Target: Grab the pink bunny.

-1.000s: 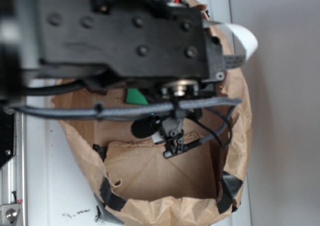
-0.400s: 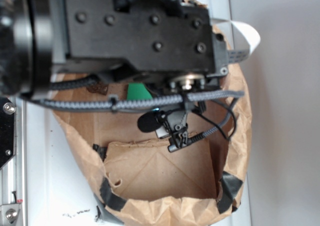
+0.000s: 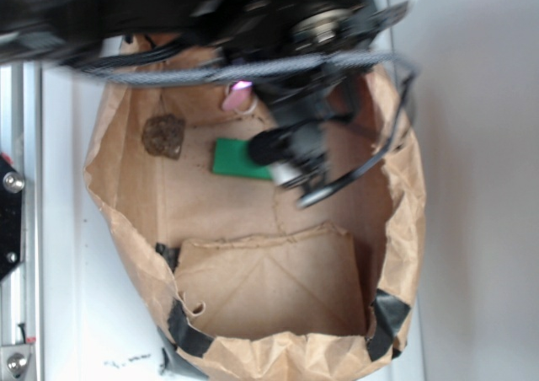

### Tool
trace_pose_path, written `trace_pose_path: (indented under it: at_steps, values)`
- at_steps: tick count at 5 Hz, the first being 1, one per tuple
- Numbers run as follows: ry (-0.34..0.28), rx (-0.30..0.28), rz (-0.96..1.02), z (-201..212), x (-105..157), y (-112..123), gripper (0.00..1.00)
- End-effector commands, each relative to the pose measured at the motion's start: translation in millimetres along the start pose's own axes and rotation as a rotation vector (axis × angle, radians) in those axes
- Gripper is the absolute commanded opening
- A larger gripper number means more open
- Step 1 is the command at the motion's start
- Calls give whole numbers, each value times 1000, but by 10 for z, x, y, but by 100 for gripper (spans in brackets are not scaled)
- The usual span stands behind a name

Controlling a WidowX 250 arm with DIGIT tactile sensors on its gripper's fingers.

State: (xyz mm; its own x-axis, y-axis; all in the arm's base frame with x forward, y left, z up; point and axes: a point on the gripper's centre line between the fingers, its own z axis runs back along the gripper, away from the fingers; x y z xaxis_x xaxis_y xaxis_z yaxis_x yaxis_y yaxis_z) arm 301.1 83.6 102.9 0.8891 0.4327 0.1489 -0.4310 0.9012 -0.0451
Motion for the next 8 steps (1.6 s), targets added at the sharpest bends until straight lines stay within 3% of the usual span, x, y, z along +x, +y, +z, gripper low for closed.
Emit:
trace_pose_path:
  at_steps: [1, 2, 3, 4, 6, 8]
  values:
    - [-98, 56, 36, -169, 74, 218, 100]
    - [-125, 79, 37, -296, -131, 147, 100]
    - [-137, 27, 9, -219, -392, 83, 100]
    - [-110, 12, 30, -126, -303, 18, 100]
    - [-169, 52, 108, -233, 55, 110, 100]
    - [-228, 76, 137, -301, 235, 134, 100]
